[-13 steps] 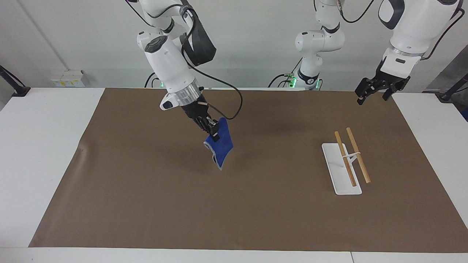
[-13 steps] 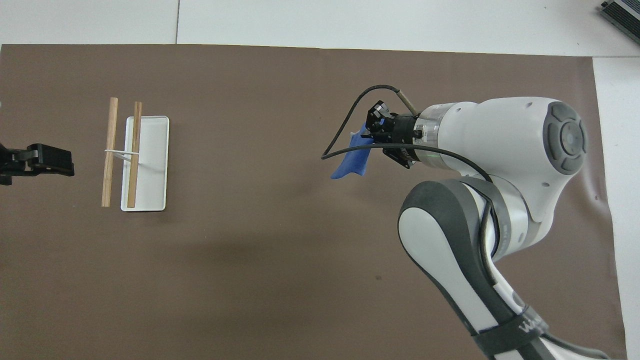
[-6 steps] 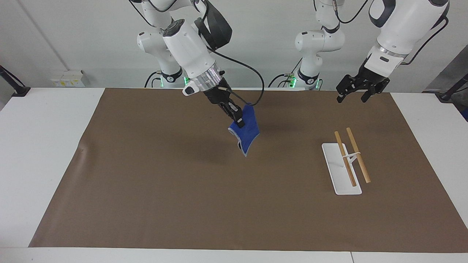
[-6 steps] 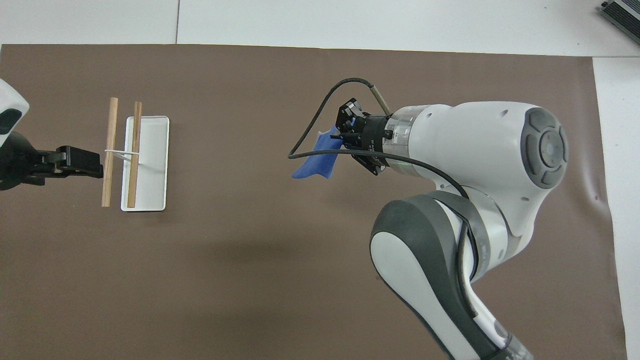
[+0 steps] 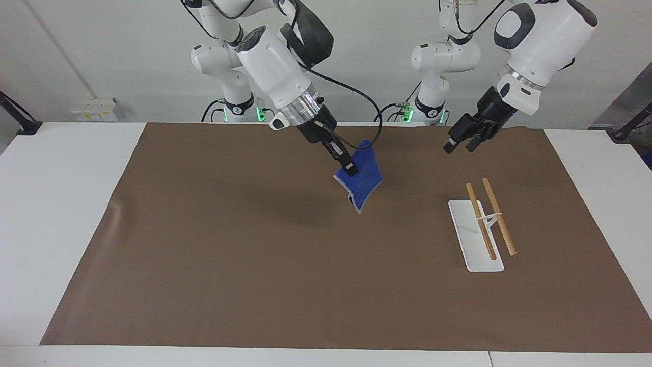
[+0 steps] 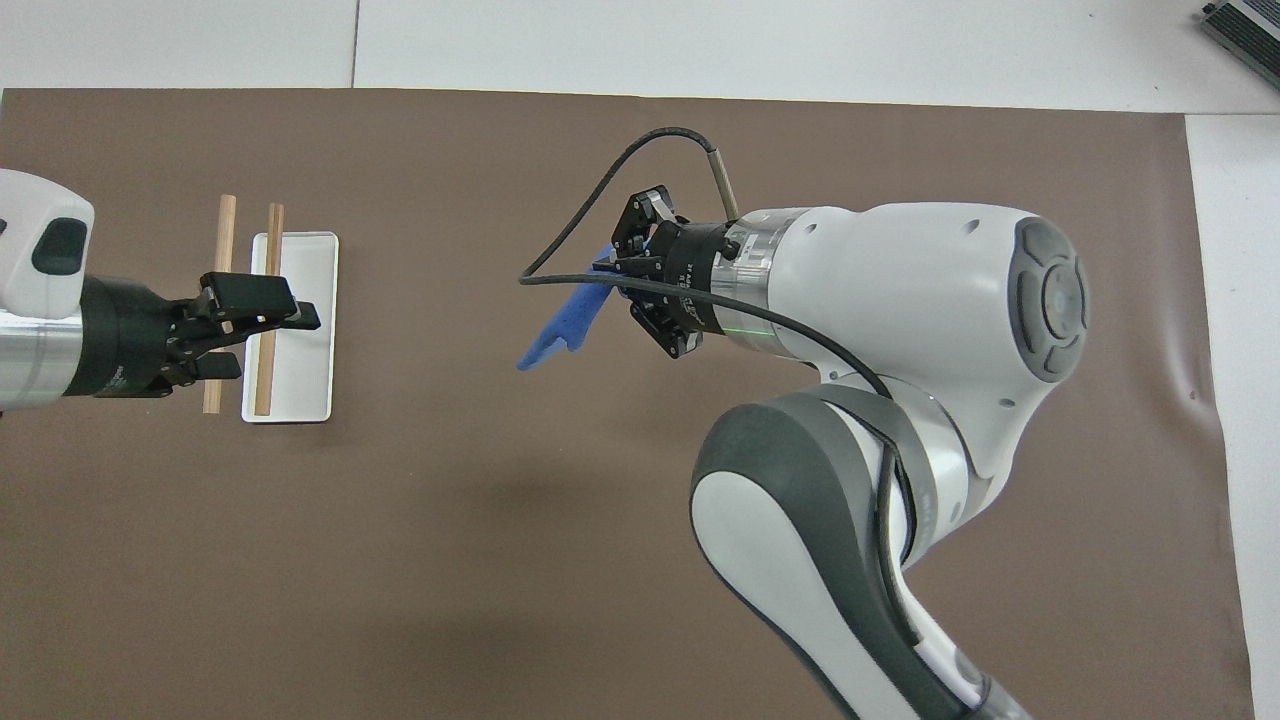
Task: Right arm passes towel to left arm to hang
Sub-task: 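Lift the towel with the right gripper while the left gripper reaches forward, then move the left gripper toward the towel held by the right gripper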
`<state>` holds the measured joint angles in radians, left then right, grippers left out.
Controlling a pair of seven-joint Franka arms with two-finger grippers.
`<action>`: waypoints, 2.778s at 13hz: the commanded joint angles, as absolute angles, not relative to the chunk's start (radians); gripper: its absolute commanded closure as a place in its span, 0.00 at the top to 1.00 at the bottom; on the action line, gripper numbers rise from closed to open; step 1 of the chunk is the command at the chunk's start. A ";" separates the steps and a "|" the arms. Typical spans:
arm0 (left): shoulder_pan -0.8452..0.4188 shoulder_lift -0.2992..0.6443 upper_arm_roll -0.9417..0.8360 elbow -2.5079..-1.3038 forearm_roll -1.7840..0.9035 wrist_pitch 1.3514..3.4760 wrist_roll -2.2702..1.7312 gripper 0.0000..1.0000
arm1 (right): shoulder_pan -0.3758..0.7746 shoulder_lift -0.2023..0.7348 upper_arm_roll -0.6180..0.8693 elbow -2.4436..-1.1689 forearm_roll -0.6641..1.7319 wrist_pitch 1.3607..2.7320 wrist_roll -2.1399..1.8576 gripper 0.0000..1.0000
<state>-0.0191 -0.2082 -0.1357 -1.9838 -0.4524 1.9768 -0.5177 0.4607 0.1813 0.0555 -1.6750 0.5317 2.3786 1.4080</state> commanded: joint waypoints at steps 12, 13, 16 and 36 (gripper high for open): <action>-0.308 -0.157 -0.124 -2.221 -0.561 2.572 -1.520 1.00 | 0.465 0.215 0.066 -1.646 0.650 2.390 1.453 0.00; -0.331 -0.132 -0.124 -2.221 -0.561 2.610 -1.555 1.00 | 0.465 0.213 0.066 -1.646 0.650 2.388 1.453 0.00; -0.379 -0.071 -0.123 -2.221 -0.561 2.715 -1.678 1.00 | 0.466 0.215 0.066 -1.649 0.649 2.382 1.453 0.00; -0.343 -0.100 -0.123 -2.232 -0.560 2.480 -1.823 1.00 | 0.466 0.213 0.066 -1.663 0.647 2.370 1.450 0.00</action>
